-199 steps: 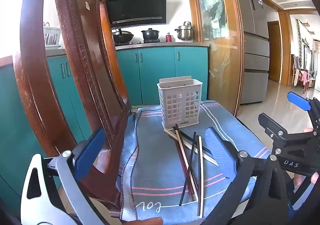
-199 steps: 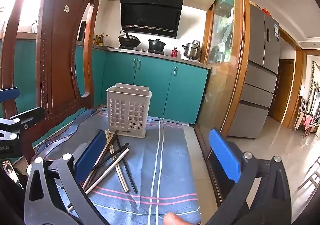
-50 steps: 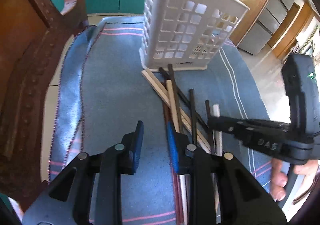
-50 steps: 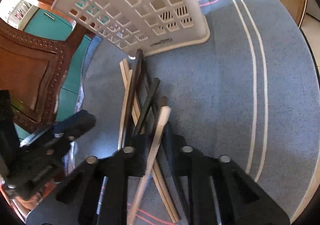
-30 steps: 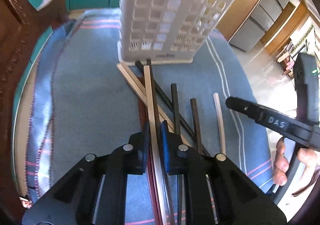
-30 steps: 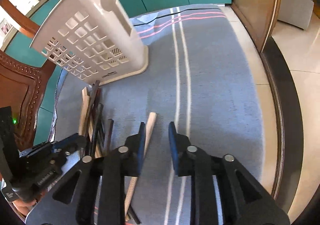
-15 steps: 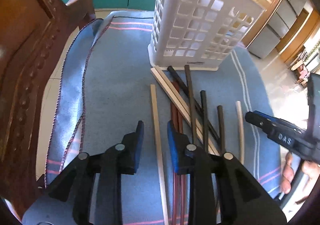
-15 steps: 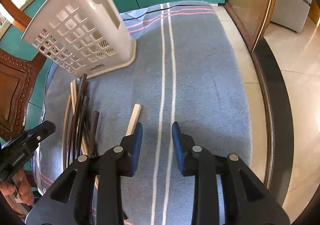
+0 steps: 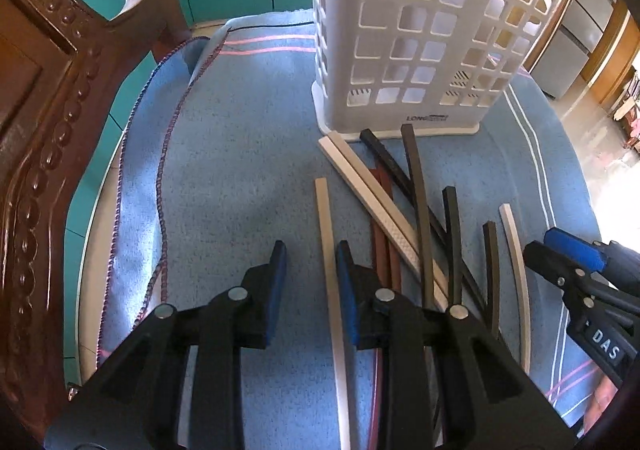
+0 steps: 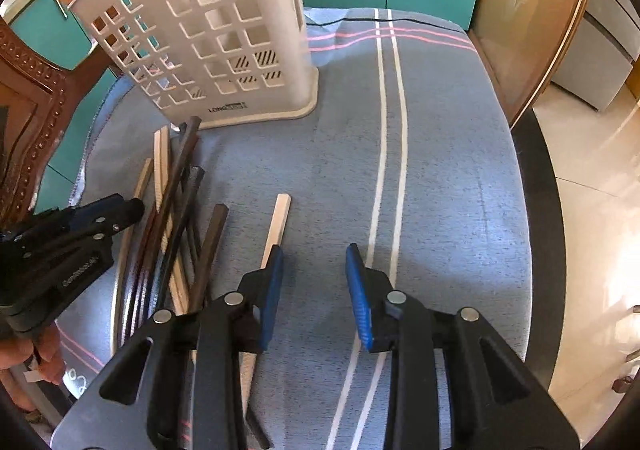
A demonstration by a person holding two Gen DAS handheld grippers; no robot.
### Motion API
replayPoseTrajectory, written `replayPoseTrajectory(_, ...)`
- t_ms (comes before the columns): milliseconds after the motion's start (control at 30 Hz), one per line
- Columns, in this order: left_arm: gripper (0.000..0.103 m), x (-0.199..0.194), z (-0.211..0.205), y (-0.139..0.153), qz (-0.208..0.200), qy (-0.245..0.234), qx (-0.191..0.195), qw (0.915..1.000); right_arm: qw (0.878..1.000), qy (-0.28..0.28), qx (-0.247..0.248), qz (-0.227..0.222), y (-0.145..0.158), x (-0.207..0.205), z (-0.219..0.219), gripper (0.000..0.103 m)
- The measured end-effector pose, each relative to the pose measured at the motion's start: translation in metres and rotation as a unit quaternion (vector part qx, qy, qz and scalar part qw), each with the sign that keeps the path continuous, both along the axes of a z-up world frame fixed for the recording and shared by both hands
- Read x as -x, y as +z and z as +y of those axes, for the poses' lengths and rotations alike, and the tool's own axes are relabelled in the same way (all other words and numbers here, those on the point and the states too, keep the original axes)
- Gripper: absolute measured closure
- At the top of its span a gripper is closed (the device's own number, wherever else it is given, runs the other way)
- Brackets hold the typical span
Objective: Organize utensils
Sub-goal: 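Move the left gripper to a light wooden chopstick while the right gripper approaches another, then close the left gripper on a light wooden chopstick and lift while the right does likewise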
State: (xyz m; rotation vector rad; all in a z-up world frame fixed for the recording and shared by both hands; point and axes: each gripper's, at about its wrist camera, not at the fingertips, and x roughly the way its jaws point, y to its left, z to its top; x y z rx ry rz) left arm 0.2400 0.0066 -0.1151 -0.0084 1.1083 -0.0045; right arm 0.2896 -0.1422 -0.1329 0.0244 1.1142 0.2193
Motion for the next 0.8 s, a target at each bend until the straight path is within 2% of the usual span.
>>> replayPoseTrajectory(167,0.076,-0.002,-0.003,-0.001,-0.005,0.001,-0.008,1.0000,1.000,0.013,0.016,-0.014,0.011,0.011,0.016,0.071)
replayPoseTrajectory(567,0.076,-0.005,-0.007,-0.001,-0.012,0.003,-0.019,0.9997,0.999,0.029,0.044,-0.012,0.003,0.019,0.041,0.071)
replayPoseTrajectory(667,0.076,-0.007,-0.010,-0.002,-0.015,0.000,-0.025,0.9996,0.998,0.030,0.048,-0.011,-0.002,0.014,0.033,0.071)
replayPoseTrajectory(700,0.078,-0.008,-0.011,-0.002,-0.016,-0.001,-0.025,0.9996,0.998,0.030,0.049,-0.012,-0.002,0.015,0.034,0.071)
replayPoseTrajectory(800,0.092,-0.011,-0.017,-0.002,-0.017,-0.008,-0.022,0.9996,0.998,0.032,0.054,-0.015,-0.005,0.015,0.038,0.071)
